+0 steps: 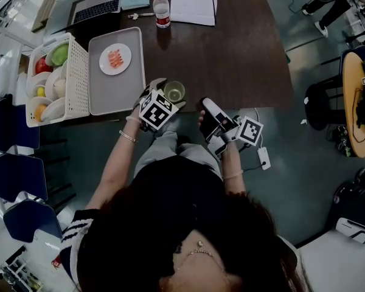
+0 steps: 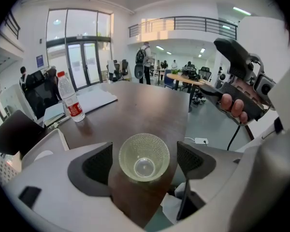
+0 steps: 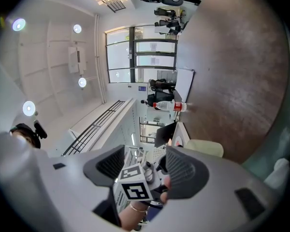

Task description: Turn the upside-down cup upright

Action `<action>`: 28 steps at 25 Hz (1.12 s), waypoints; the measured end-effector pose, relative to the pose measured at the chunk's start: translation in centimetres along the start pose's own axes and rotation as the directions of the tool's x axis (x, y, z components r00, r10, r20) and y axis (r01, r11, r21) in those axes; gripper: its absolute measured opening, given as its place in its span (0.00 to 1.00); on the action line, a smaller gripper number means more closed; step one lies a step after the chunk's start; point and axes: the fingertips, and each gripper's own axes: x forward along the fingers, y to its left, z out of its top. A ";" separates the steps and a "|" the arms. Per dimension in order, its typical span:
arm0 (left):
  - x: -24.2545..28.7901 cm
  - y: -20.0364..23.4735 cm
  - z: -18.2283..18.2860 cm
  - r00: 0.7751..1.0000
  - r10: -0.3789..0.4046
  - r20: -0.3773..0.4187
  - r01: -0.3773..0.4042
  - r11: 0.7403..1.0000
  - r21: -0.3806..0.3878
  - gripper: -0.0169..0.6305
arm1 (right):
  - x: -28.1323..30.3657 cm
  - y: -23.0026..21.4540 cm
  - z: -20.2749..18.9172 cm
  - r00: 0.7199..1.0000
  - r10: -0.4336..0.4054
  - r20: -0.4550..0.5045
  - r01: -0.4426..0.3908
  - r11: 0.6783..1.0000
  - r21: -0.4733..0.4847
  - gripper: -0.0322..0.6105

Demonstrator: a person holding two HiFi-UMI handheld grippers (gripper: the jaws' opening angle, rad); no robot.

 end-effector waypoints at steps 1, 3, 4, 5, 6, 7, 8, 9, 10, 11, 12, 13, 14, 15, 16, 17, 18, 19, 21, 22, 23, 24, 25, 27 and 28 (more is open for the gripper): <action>-0.5 0.0 0.0 1.000 0.006 0.006 -0.006 1.000 -0.001 0.65 | 0.1 0.1 -0.1 1.000 0.003 -0.003 -0.003 1.000 -0.002 0.49; -1.6 0.1 0.1 0.999 0.029 0.026 -0.029 1.000 -0.009 0.65 | 0.4 0.2 -0.4 1.000 0.009 -0.008 -0.009 1.000 -0.005 0.49; -2.3 0.3 0.2 0.998 0.050 0.047 -0.049 0.999 -0.017 0.65 | 0.5 0.3 -0.5 1.000 0.011 -0.009 -0.011 1.000 -0.007 0.48; -3.1 0.5 0.4 0.994 0.076 0.078 -0.074 0.997 -0.026 0.65 | 0.6 0.4 -0.6 1.000 0.010 -0.009 -0.010 1.000 -0.009 0.48; -3.9 0.7 0.7 0.988 0.105 0.117 -0.101 0.994 -0.038 0.65 | 0.6 0.4 -0.7 1.000 0.007 -0.009 -0.007 1.000 -0.012 0.47; -4.7 1.0 0.8 0.979 0.134 0.157 -0.127 0.990 -0.056 0.65 | 0.7 0.4 -0.8 1.000 0.001 -0.009 -0.001 1.000 -0.016 0.44; -5.6 1.2 0.9 0.968 0.159 0.194 -0.146 0.986 -0.081 0.65 | 0.7 0.3 -0.9 1.000 -0.008 -0.008 0.008 1.000 -0.024 0.39; -6.5 1.4 1.1 0.956 0.180 0.231 -0.157 0.981 -0.115 0.65 | 0.8 0.2 -1.0 1.000 -0.018 -0.007 0.017 0.999 -0.032 0.34; -7.4 1.5 1.3 0.943 0.197 0.268 -0.159 0.974 -0.159 0.65 | 0.9 0.1 -1.1 1.000 -0.026 -0.006 0.026 0.999 -0.041 0.30; -8.3 1.6 1.7 0.929 0.210 0.304 -0.151 0.967 -0.207 0.65 | 0.9 0.1 -1.2 0.999 -0.033 -0.005 0.033 0.998 -0.048 0.27; -9.2 1.6 2.0 0.916 0.218 0.338 -0.134 0.958 -0.255 0.65 | 1.0 0.2 -1.2 0.999 -0.038 -0.005 0.038 0.998 -0.054 0.25; -10.1 1.6 2.2 0.902 0.226 0.368 -0.115 0.947 -0.299 0.65 | 1.0 0.2 -1.3 0.999 -0.043 -0.006 0.043 0.997 -0.062 0.23; -11.0 1.6 2.5 0.887 0.235 0.397 -0.097 0.936 -0.337 0.65 | 1.1 0.3 -1.3 0.999 -0.049 -0.008 0.048 0.996 -0.076 0.21; -11.8 1.8 2.8 0.872 0.249 0.422 -0.086 0.926 -0.369 0.65 | 1.1 0.3 -1.4 0.998 -0.057 -0.008 0.056 0.994 -0.092 0.20; -12.6 2.0 3.0 0.855 0.269 0.444 -0.083 0.915 -0.394 0.65 | 1.1 0.4 -1.4 0.998 -0.066 -0.008 0.065 0.992 -0.110 0.19; -13.5 2.3 3.1 0.837 0.297 0.460 -0.093 0.905 -0.415 0.64 | 1.1 0.4 -1.4 0.997 -0.076 -0.006 0.075 0.989 -0.129 0.17; -14.3 2.6 3.2 0.815 0.335 0.472 -0.114 0.893 -0.436 0.55 | 1.1 0.4 -1.4 0.996 -0.088 -0.003 0.087 0.985 -0.150 0.17; -15.2 3.0 3.2 0.792 0.376 0.481 -0.141 0.879 -0.455 0.43 | 1.0 0.5 -1.4 0.995 -0.101 0.000 0.099 0.979 -0.177 0.15; -16.6 3.4 3.3 0.753 0.435 0.494 -0.178 0.857 -0.484 0.36 | 0.9 0.9 -1.4 0.992 -0.125 0.004 0.122 0.962 -0.245 0.13; -17.1 3.4 3.3 0.738 0.454 0.499 -0.184 0.847 -0.498 0.31 | 0.9 1.0 -1.5 0.991 -0.137 0.006 0.133 0.951 -0.278 0.13; -17.7 3.4 3.3 0.724 0.473 0.503 -0.188 0.836 -0.515 0.27 | 0.8 1.1 -1.5 0.988 -0.153 0.010 0.149 0.941 -0.304 0.12; -18.2 3.5 3.3 0.709 0.494 0.504 -0.195 0.824 -0.532 0.19 | 0.6 1.0 -1.5 0.985 -0.173 0.018 0.169 0.932 -0.322 0.12; -18.6 3.5 3.2 0.695 0.515 0.502 -0.206 0.811 -0.548 0.12 | 0.5 0.9 -1.6 0.981 -0.193 0.025 0.190 0.921 -0.340 0.11; -19.2 3.4 2.9 0.678 0.543 0.496 -0.223 0.794 -0.565 0.03 | 0.3 0.9 -1.5 0.973 -0.228 0.037 0.224 0.889 -0.400 0.11; -19.4 3.1 2.9 0.677 0.545 0.495 -0.224 0.793 -0.567 0.03 | 0.3 1.0 -1.4 0.969 -0.244 0.045 0.238 0.866 -0.440 0.11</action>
